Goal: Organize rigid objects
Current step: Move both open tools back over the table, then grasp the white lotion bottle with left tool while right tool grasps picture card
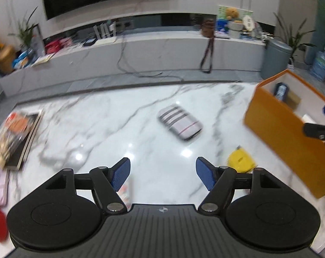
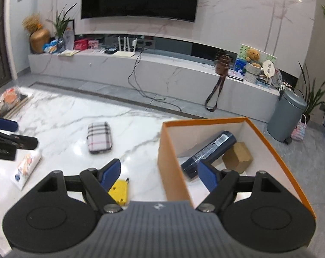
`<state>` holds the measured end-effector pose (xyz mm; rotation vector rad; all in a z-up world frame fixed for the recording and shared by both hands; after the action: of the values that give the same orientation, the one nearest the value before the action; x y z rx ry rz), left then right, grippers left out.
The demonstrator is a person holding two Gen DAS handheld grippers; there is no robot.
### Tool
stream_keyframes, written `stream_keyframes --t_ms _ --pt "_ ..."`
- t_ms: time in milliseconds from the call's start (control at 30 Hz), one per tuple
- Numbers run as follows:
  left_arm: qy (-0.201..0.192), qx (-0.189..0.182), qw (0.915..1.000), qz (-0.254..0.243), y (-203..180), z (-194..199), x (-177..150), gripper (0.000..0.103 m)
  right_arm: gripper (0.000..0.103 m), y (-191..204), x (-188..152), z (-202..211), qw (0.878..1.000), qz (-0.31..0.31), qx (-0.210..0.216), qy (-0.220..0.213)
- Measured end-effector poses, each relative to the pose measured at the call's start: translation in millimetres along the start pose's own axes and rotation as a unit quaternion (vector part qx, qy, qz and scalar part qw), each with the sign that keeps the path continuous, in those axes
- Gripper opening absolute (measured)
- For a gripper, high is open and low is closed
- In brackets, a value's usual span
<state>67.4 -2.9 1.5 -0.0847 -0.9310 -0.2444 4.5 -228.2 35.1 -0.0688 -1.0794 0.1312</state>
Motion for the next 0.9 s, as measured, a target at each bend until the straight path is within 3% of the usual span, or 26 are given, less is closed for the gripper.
stream_keyframes --t_ms 333,667,900 --pt "0.005 0.029 0.9954 0.091 67 -6 -68 0.082 0.079 23 -45 2 0.998 0.038 0.028 0.045" --pt "-0.038 0.035 0.9905 0.127 88 -16 -77 0.082 0.082 44 -67 -4 0.997 -0.036 0.051 0.050" --pt "-0.042 0.027 0.9919 0.117 84 -29 -77 0.083 0.083 61 -99 -14 0.998 -0.049 0.025 0.038"
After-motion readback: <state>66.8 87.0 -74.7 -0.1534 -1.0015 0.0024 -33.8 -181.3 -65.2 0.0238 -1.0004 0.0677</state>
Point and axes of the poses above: each gripper's, at about its wrist camera, not at the fingertips, and z roughly against the way its jaws point, y to its left, x to its top, the point moved 4 cm from there along -z, roughly the way its jaws point, and after that the axes turned 11 degrees about -y, right-handed, at the moved point
